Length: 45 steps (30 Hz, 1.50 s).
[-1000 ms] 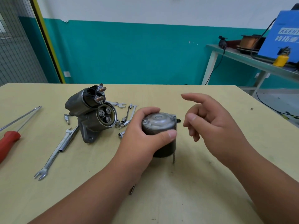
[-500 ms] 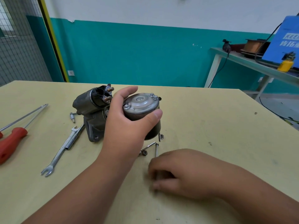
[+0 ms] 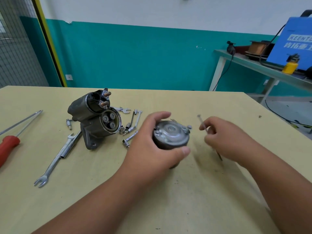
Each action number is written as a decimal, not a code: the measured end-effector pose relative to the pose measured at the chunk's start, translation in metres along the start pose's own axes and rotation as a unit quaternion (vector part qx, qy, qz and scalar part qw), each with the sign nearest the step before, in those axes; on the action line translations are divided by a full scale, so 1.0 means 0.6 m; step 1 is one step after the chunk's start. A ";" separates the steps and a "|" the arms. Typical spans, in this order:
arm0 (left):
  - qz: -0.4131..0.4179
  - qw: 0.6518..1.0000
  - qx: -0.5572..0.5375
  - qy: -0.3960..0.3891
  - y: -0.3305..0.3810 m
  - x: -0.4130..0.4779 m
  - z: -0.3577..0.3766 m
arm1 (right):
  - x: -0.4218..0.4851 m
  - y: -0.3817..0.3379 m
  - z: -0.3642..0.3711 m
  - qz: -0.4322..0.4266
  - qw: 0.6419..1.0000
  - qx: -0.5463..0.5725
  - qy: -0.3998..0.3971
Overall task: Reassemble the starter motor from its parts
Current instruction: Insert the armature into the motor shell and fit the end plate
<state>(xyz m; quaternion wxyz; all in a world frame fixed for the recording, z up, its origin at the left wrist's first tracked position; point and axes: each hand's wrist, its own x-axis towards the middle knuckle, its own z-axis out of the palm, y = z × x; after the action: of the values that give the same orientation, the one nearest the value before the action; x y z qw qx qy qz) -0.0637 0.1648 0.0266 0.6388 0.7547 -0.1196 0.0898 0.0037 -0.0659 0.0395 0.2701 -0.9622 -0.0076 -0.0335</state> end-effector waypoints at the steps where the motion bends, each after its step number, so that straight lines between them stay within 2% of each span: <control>1: 0.000 0.999 0.020 -0.025 -0.001 -0.003 0.006 | 0.001 0.001 -0.007 -0.002 0.996 0.082 0.042; 3: 0.000 0.996 0.061 -0.067 -0.003 -0.006 0.015 | -0.004 -0.007 -0.019 -0.023 0.966 0.235 0.108; 6: 0.009 0.990 0.105 -0.095 -0.004 -0.008 0.021 | -0.026 -0.036 -0.028 -0.085 0.890 0.419 0.159; 8: 0.016 0.988 0.119 -0.094 -0.005 -0.008 0.022 | -0.044 -0.055 -0.035 -0.126 0.843 0.501 0.151; 10: 0.017 0.989 0.118 -0.092 -0.005 -0.007 0.021 | -0.063 -0.067 -0.037 -0.177 0.823 0.525 0.128; 14: 0.009 0.989 0.113 -0.094 -0.007 -0.004 0.021 | -0.083 -0.079 -0.030 -0.241 0.851 0.452 0.118; 19: 0.014 0.989 0.116 -0.094 -0.006 -0.005 0.022 | -0.084 -0.080 -0.030 -0.254 0.859 0.419 0.145; 24: 0.026 0.987 0.123 -0.103 -0.005 -0.006 0.022 | -0.086 -0.083 -0.028 -0.263 0.877 0.380 0.132; 30: 0.016 0.989 0.113 -0.090 -0.004 -0.006 0.022 | -0.093 -0.086 -0.038 -0.294 0.895 0.298 0.153; 45: 0.036 0.986 0.131 -0.096 -0.002 -0.007 0.023 | -0.102 -0.093 -0.049 -0.270 0.920 0.223 0.174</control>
<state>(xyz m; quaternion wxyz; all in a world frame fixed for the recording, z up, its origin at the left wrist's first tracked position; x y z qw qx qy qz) -0.0678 0.1516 0.0216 0.5160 0.8324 -0.1942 0.0550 -0.0611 -0.0334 0.0891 0.4558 -0.8174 -0.2269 -0.2695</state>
